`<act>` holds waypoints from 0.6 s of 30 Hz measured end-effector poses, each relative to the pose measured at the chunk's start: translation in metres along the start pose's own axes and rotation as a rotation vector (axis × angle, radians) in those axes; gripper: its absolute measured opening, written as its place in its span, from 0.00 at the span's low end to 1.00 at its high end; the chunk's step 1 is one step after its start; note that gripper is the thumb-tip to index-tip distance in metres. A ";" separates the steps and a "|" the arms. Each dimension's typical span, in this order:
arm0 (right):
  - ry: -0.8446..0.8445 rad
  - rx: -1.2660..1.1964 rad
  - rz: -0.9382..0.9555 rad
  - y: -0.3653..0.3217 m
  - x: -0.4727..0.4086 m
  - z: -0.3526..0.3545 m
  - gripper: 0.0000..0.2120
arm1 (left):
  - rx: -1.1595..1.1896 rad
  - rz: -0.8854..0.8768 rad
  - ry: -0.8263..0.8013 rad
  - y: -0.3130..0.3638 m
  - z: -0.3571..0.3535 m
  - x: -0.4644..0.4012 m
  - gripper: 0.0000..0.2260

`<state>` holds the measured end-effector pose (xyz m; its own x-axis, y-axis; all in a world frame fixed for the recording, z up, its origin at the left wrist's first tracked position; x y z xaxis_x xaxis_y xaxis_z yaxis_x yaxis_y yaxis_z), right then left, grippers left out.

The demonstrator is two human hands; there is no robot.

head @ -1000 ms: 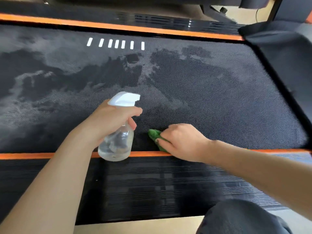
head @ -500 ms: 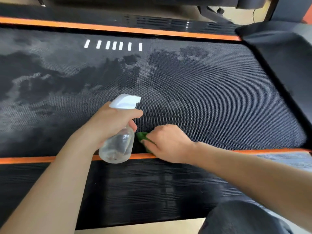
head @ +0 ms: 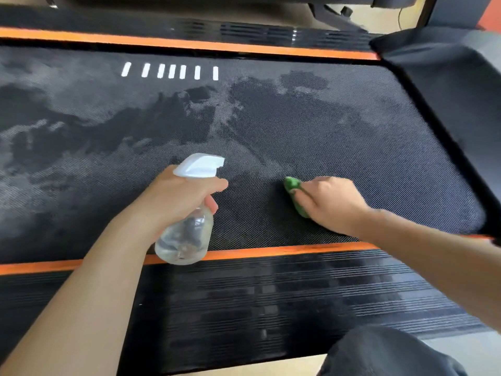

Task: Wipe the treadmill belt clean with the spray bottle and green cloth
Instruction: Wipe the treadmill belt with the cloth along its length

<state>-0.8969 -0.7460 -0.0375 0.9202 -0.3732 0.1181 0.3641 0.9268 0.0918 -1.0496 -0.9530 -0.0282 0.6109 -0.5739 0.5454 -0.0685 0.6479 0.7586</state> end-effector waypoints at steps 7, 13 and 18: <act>0.141 -0.229 0.410 -0.125 -0.005 0.016 0.22 | 0.012 0.017 0.017 0.000 -0.002 -0.006 0.12; -0.036 0.043 -0.028 0.038 -0.017 0.005 0.27 | 0.013 0.000 -0.028 0.004 -0.007 -0.003 0.09; 0.008 0.020 -0.081 -0.004 -0.025 0.007 0.23 | 0.001 -0.002 -0.019 0.005 -0.005 -0.003 0.09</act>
<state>-0.9219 -0.7405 -0.0340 0.8891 -0.4462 0.1015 0.4343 0.8927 0.1201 -1.0473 -0.9457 -0.0282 0.5956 -0.5849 0.5506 -0.0685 0.6460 0.7603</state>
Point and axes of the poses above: each hand's wrist, its own x-axis away from the middle knuckle, its own z-axis out of the back of the hand, y = z × x, the point moved 10 cm from there along -x, towards the middle knuckle, and after that the axes turned 5 degrees about -y, right-handed, at the moved point
